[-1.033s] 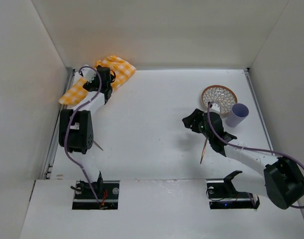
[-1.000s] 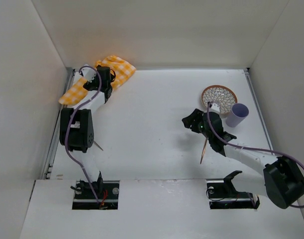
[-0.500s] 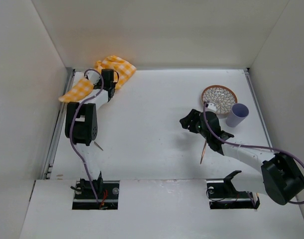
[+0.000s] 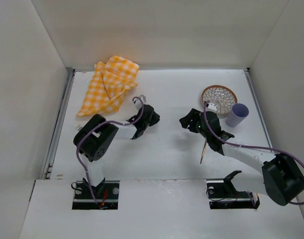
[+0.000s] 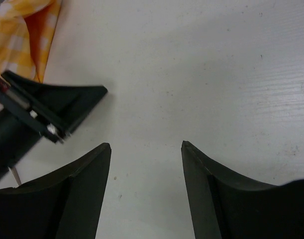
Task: Set the dinner table for one person
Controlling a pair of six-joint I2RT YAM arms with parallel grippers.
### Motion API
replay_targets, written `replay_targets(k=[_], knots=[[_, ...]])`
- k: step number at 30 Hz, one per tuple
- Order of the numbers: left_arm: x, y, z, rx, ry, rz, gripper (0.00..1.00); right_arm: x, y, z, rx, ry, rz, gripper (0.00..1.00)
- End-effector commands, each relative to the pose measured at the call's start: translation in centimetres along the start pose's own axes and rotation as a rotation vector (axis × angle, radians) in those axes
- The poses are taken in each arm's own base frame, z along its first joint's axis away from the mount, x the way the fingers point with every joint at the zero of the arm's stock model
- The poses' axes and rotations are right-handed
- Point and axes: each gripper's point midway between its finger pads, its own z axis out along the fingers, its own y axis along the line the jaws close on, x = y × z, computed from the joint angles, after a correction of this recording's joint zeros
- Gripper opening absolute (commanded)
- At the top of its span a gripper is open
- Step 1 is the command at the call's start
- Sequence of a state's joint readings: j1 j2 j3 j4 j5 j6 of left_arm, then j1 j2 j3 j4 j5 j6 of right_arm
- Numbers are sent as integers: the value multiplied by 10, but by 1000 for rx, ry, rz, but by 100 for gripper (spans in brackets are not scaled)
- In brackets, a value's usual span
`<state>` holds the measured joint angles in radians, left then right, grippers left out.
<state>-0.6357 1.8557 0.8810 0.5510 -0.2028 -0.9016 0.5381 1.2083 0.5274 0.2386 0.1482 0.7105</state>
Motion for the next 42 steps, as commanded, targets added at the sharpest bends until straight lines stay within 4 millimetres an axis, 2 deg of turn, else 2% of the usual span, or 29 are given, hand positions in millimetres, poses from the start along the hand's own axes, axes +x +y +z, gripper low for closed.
replay_targets(k=[1, 3, 4, 5, 7, 10, 13, 16, 19, 22, 25, 27, 33, 36, 38, 41, 42], knots=[[11, -56, -31, 220, -30, -56, 7, -25, 19, -5, -49, -83, -4, 66], [45, -71, -45, 281, 27, -32, 7, -26, 18, -5, -48, -86, 0, 67], [48, -73, -51, 292, 27, -24, 7, -25, 17, -5, -46, -86, -1, 67], [41, -72, -57, 289, -1, -21, 8, -25, 17, -5, -47, -87, -1, 67], [6, -60, -66, 238, -118, -31, 17, -24, 15, -3, -38, -84, -1, 68], [-75, -28, -84, 88, -349, -38, 44, -22, 16, -1, -36, -75, -5, 68], [-137, 6, -102, -111, -503, 16, 65, -23, 16, 0, -36, -78, -6, 68], [-172, 46, -120, -287, -589, 8, 74, -22, 15, 1, -31, -73, -8, 68], [-198, 104, -133, -407, -647, -105, 76, -22, 15, 1, -31, -73, -8, 68], [-200, 147, -128, -455, -580, -234, 74, -22, 16, 2, -31, -71, -8, 68], [-187, 177, -117, -472, -511, -385, 74, -19, 19, 3, -36, -59, -14, 68], [-186, 190, -110, -482, -502, -434, 75, -18, 19, 3, -39, -57, -19, 68], [-206, 206, -81, -447, -513, -487, 80, -9, 28, 6, -60, -25, -47, 68], [-209, 206, -71, -417, -526, -506, 80, -3, 30, 10, -59, -7, -58, 67], [-202, 209, -63, -416, -502, -510, 74, 0, 32, 11, -60, 2, -68, 67], [-178, 204, -40, -387, -404, -502, 34, 2, 32, 14, -54, 8, -72, 67], [-170, 197, -33, -363, -372, -492, 26, 3, 31, 15, -51, 11, -73, 67]])
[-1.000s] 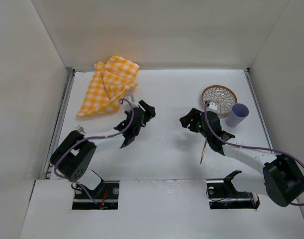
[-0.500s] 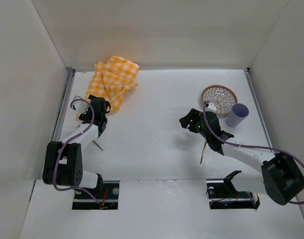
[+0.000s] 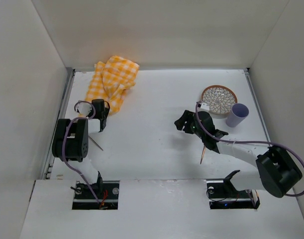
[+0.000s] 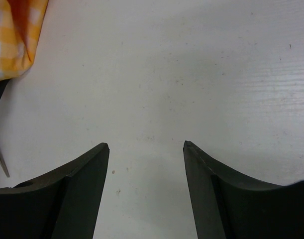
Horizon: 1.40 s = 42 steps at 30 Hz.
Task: Set the dinner table for one person
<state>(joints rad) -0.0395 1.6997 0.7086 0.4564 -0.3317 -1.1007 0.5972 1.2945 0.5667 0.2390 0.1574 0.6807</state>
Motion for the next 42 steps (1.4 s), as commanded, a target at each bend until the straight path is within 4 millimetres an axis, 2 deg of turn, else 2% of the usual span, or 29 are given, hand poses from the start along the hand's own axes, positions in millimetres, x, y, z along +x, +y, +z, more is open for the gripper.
replay_targets(k=[1, 3, 4, 9, 13, 16, 18, 19, 22, 24, 29, 32, 35, 42], knots=[[44, -32, -2, 122, 137, 15, 18, -18, 20, 4, -44, -46, -13, 67], [80, -34, -15, 163, 192, 57, 10, -17, 21, 5, -45, -44, -14, 67], [92, -34, -21, 179, 203, 74, 8, -17, 20, 5, -42, -46, -14, 67], [159, -37, -73, 306, 340, 180, 3, -19, 19, 5, -40, -53, -9, 69], [200, -26, -118, 383, 456, 292, 3, -26, 21, 2, -46, -84, 12, 73], [215, -14, -148, 426, 498, 369, 6, -31, 23, 4, -50, -111, 39, 77], [215, -4, -160, 435, 498, 398, 8, -33, 26, 9, -54, -116, 67, 79], [213, 4, -165, 428, 495, 414, 13, -35, 29, 12, -56, -118, 87, 80], [197, 19, -171, 405, 441, 436, 41, -41, 35, 20, -46, -119, 126, 81], [180, 20, -175, 410, 388, 429, 51, -47, 35, 22, -34, -144, 161, 81], [136, 11, -191, 438, 254, 419, 69, -62, 35, 13, -31, -212, 236, 81], [118, 14, -190, 400, 209, 395, 77, -74, 35, 15, -24, -228, 240, 82], [107, 26, -177, 319, 192, 355, 79, -79, 30, 26, 1, -220, 245, 82], [113, 43, -153, 237, 281, 294, 77, -93, 14, 58, 25, -186, 344, 83]])
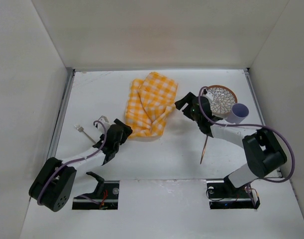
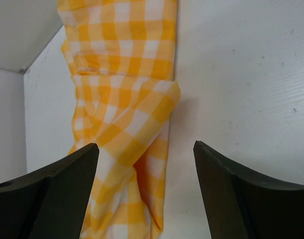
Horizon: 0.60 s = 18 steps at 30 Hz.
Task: Set the dinner table for one person
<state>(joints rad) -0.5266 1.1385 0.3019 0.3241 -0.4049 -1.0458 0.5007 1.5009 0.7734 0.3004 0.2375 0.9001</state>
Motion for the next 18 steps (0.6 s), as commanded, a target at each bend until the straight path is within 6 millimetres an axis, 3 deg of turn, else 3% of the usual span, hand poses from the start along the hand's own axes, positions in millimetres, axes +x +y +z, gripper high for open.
replay_targets(k=[1, 7, 13, 18], knots=[[10, 8, 3, -13, 62, -36, 77, -19, 19, 15, -48, -16, 90, 83], [7, 31, -7, -48, 53, -53, 76, -4, 12, 38, 13, 42, 124, 82], [3, 53, -22, -110, 46, -31, 78, 8, 6, 43, 28, 76, 163, 81], [9, 47, -24, -93, 68, -40, 80, 7, 13, 43, 16, 81, 171, 79]])
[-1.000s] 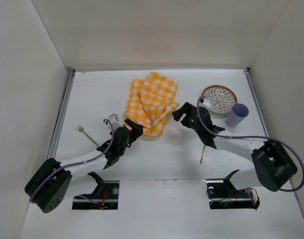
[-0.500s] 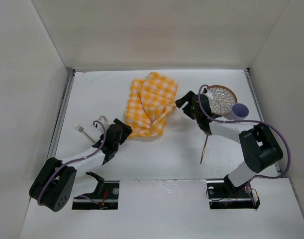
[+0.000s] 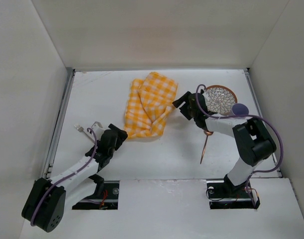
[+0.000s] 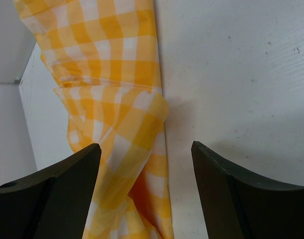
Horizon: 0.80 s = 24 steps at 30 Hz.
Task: Set the dinner table for one person
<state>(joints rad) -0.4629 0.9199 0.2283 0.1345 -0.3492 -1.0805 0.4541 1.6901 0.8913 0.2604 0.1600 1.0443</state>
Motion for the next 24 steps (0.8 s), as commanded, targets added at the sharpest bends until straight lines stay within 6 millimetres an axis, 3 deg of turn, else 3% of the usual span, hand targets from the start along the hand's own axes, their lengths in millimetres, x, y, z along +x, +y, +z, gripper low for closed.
replay_targets(k=[1, 5, 11, 13, 15, 18, 20, 22, 24], knots=[[13, 8, -1, -32, 43, 10, 80, -5, 30, 0, -65, -3, 26, 78], [25, -7, 4, -17, 81, 41, 78, -1, 36, 0, -86, 21, 42, 72], [39, -4, 11, -41, 112, 43, 72, 4, 43, 1, -105, 57, 49, 70], [40, -5, 15, -37, 107, 35, 66, 7, 43, 5, -103, 68, 54, 68], [36, -6, 21, -30, 87, 18, 53, 10, 42, 9, -99, 81, 60, 64], [32, -9, 29, -15, 72, -5, 38, 10, 49, 13, -107, 93, 63, 51], [24, -15, 37, -2, 47, -25, 24, 8, 54, 16, -104, 98, 59, 30], [8, -20, 43, 12, 4, -52, 13, 3, 66, 18, -122, 97, 47, 18], [-22, -23, 48, 15, -72, -74, 7, -5, 87, 18, -169, 89, 14, 11]])
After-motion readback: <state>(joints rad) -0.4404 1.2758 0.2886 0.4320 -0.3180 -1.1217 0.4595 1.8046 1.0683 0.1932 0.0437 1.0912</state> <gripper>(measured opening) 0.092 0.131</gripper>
